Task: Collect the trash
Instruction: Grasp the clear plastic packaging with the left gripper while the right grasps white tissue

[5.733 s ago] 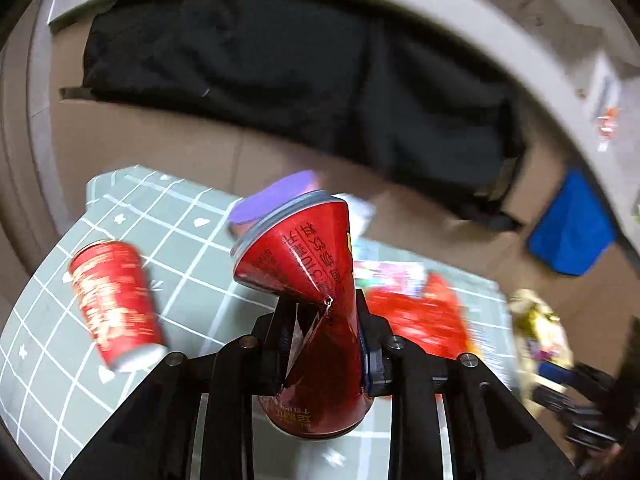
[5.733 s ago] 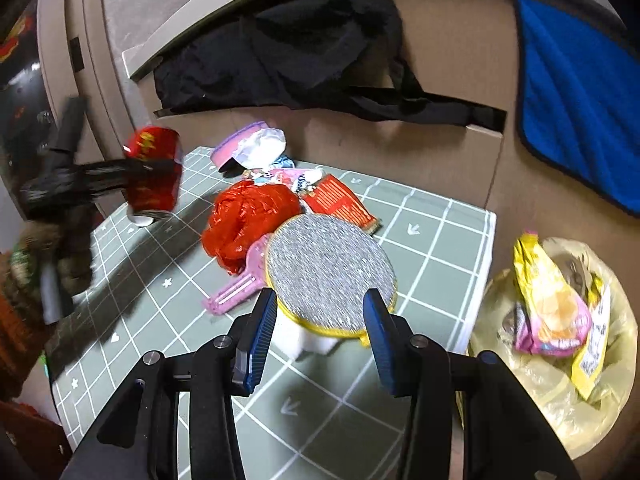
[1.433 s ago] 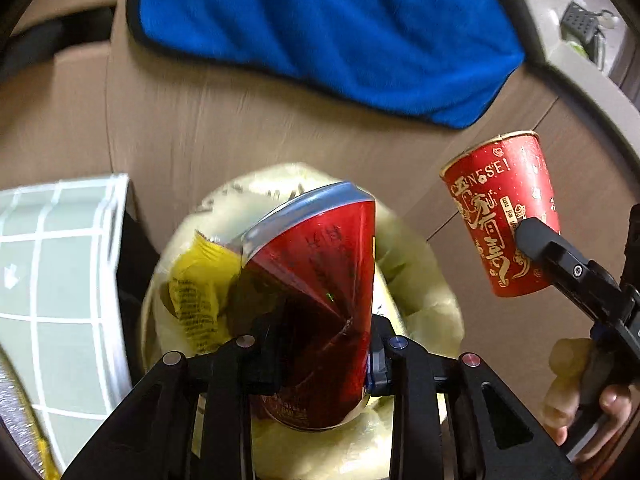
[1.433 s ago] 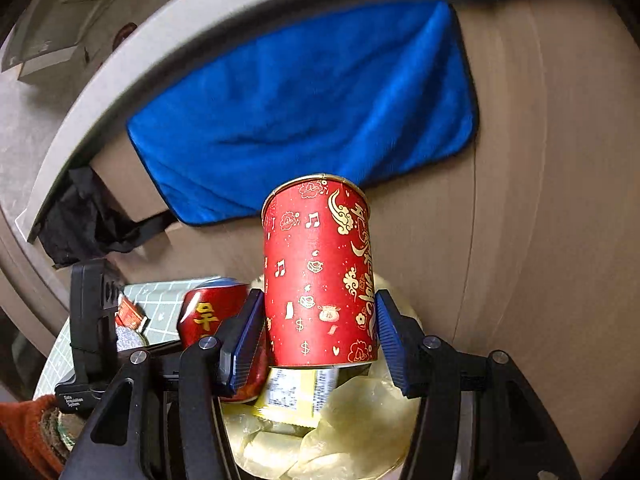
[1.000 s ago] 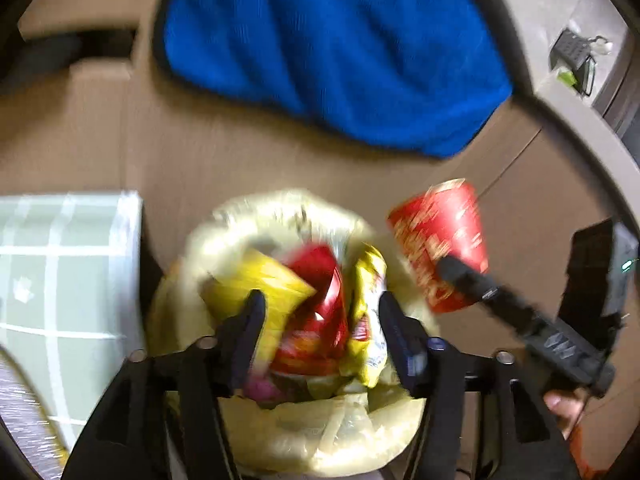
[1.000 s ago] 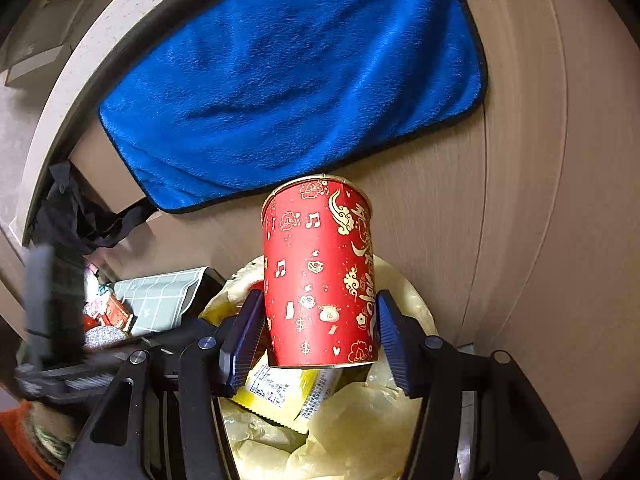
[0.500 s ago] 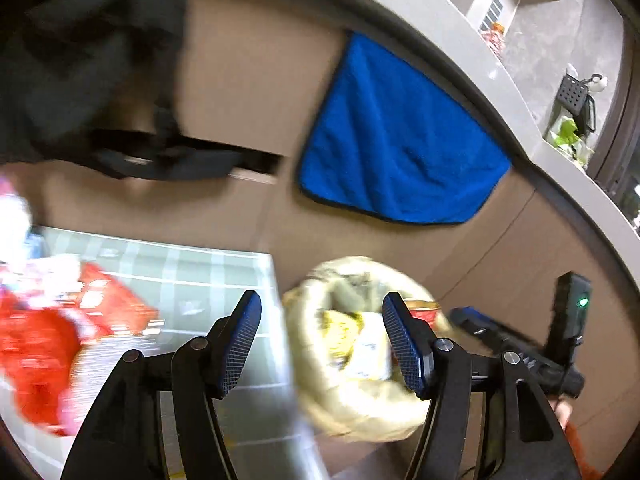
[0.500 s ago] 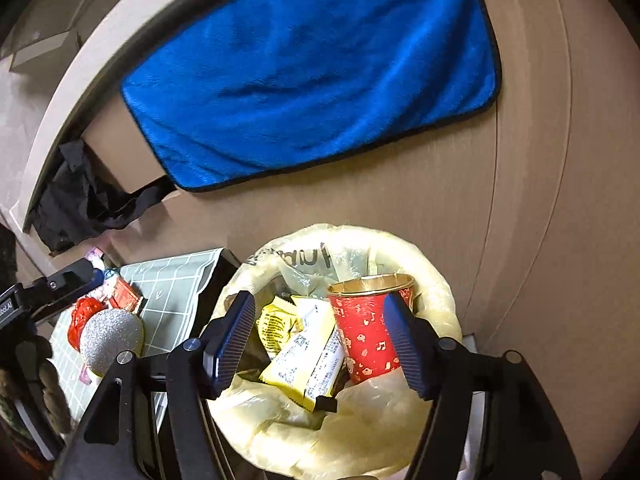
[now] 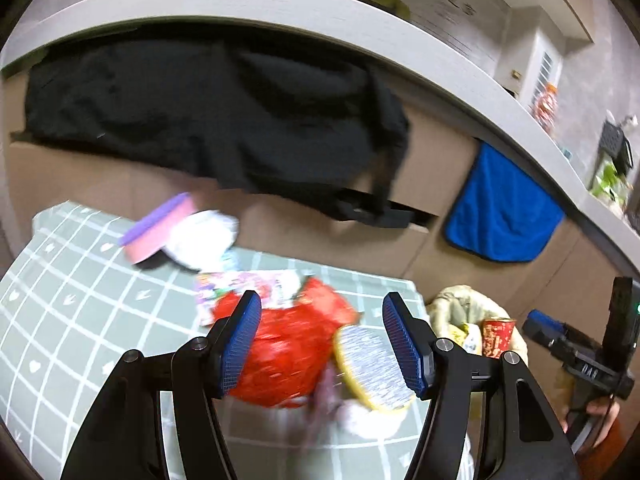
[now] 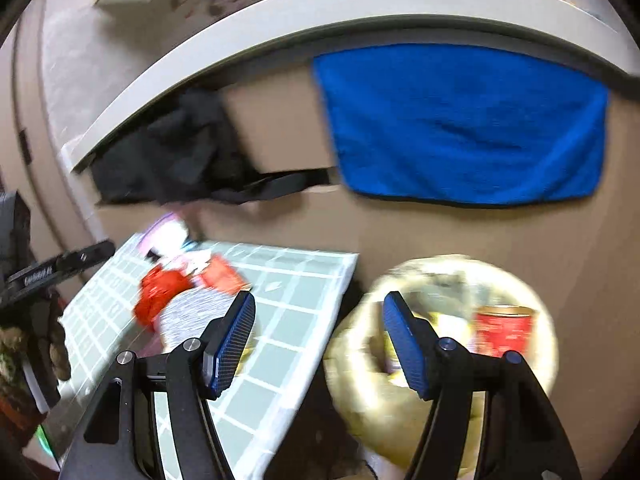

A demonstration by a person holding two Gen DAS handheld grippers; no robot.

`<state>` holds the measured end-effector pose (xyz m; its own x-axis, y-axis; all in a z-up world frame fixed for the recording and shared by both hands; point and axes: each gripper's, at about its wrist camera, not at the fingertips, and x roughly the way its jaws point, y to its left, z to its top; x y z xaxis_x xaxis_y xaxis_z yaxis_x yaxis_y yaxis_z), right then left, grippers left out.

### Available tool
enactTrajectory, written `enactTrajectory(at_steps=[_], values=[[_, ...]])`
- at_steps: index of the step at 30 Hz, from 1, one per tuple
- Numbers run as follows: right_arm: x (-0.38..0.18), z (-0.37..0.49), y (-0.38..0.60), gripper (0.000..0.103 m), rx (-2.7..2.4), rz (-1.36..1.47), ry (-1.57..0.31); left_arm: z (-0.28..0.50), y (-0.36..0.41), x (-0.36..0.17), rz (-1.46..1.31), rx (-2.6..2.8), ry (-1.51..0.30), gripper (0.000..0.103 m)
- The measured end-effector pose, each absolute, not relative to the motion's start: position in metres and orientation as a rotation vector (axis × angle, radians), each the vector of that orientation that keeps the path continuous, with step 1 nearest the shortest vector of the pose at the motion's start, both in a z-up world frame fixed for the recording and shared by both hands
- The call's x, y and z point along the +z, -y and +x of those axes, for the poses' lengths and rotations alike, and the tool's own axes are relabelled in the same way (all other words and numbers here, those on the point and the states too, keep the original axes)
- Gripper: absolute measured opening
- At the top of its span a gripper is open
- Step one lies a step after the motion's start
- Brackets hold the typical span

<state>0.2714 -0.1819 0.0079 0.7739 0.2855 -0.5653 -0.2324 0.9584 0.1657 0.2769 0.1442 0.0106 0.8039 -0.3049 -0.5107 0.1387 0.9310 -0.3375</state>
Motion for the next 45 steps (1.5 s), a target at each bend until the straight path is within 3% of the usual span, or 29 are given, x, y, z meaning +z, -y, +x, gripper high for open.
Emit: enactTrajectory(at_steps=[7,16,29,35,39,45], values=[[-0.02,0.281,0.095,0.063,0.45,-0.018,-0.755,0.255,-0.198,-0.005,-0.366,-0.177,-0.586,0.064],[-0.058,0.295,0.019,0.059,0.465,-0.219,-0.812,0.244,-0.21,-0.023,-0.372,-0.183,-0.63,0.064],[-0.031,0.285,0.083,0.058,0.449,-0.041,-0.768,0.261,-0.119,-0.056,-0.185,-0.397,-0.801,0.063],[-0.028,0.274,0.127,0.058,0.42,0.078,-0.76,0.297,-0.092,-0.076,-0.188,-0.367,-0.888,0.043],[-0.036,0.269,0.133,0.059,0.416,0.088,-0.773,0.312,-0.087,-0.078,-0.239,-0.36,-0.908,0.014],[-0.042,0.261,0.114,0.06,0.51,0.049,-0.797,0.286,-0.104,-0.05,-0.222,-0.345,-0.805,0.014]])
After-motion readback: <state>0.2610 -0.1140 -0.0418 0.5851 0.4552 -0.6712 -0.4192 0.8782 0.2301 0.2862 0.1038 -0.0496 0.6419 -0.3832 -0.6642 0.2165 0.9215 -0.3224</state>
